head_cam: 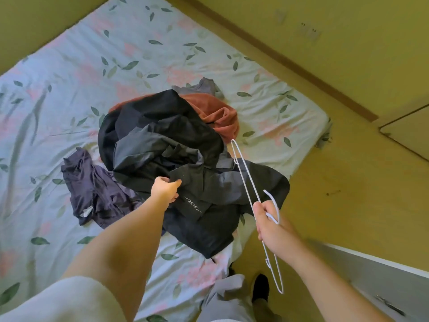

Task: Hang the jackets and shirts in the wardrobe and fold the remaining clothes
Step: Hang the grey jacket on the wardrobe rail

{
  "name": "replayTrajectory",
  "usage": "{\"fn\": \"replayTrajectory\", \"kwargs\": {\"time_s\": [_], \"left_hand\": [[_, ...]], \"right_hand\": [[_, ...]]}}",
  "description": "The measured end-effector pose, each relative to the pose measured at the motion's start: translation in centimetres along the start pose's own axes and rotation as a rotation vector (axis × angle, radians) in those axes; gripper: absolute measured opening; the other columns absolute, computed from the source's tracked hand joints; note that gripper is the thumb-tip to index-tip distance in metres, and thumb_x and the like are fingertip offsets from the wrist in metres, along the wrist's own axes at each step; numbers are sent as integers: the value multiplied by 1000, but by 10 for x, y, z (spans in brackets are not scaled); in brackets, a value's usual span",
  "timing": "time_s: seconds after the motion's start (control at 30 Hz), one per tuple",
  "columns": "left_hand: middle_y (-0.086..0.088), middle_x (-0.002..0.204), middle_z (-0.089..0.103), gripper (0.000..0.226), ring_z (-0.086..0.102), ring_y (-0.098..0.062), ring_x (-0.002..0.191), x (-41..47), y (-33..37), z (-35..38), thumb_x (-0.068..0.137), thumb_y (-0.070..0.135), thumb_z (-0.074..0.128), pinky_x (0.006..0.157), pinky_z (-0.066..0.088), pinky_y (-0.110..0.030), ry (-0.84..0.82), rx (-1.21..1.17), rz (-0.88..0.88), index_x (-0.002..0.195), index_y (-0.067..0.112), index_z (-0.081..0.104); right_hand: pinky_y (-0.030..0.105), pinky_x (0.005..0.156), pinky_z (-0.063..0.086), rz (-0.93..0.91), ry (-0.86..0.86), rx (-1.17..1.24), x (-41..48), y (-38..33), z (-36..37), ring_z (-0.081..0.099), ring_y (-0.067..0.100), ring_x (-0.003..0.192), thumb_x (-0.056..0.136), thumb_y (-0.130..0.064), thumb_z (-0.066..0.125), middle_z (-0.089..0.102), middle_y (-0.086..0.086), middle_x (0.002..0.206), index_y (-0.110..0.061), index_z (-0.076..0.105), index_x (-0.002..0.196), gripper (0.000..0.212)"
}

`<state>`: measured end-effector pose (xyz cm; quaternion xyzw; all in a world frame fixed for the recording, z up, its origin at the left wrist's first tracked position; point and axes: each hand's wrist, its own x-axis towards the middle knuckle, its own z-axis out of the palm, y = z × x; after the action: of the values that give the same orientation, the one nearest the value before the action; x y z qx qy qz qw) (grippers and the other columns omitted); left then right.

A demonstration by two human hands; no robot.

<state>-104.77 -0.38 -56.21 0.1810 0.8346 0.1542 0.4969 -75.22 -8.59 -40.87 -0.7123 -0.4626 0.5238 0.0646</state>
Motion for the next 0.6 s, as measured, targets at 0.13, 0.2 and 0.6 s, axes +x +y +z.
{"fn": "replayTrajectory", "kwargs": {"time_s": [0.13, 0.2, 0.6], "left_hand": [[-7, 95, 71, 30, 69, -29, 86, -28, -1, 7, 99, 35, 62, 82, 57, -39, -98, 318, 267, 118, 12, 65], [-3, 100, 72, 24, 68, -26, 97, -63, 3, 13, 99, 37, 61, 86, 55, -40, -167, 431, 492, 113, 17, 66], [10, 90, 62, 7, 54, -7, 81, -228, -31, 17, 94, 22, 65, 73, 39, -17, -518, 433, 1093, 97, 27, 62]], "right_hand": [[34, 65, 47, 64, 13, -5, -1, -3, 4, 54, 17, 65, 102, -60, 29, 53, 6, 76, -18, 47, 91, 47], [39, 71, 53, 82, 24, 15, -2, -10, 6, 61, 18, 68, 102, -61, 31, 62, 6, 78, -17, 49, 92, 48], [29, 63, 40, -21, -65, -51, -16, -57, 15, 49, 17, 77, 86, -19, 64, 52, 2, 95, -19, 40, 93, 26]]}}
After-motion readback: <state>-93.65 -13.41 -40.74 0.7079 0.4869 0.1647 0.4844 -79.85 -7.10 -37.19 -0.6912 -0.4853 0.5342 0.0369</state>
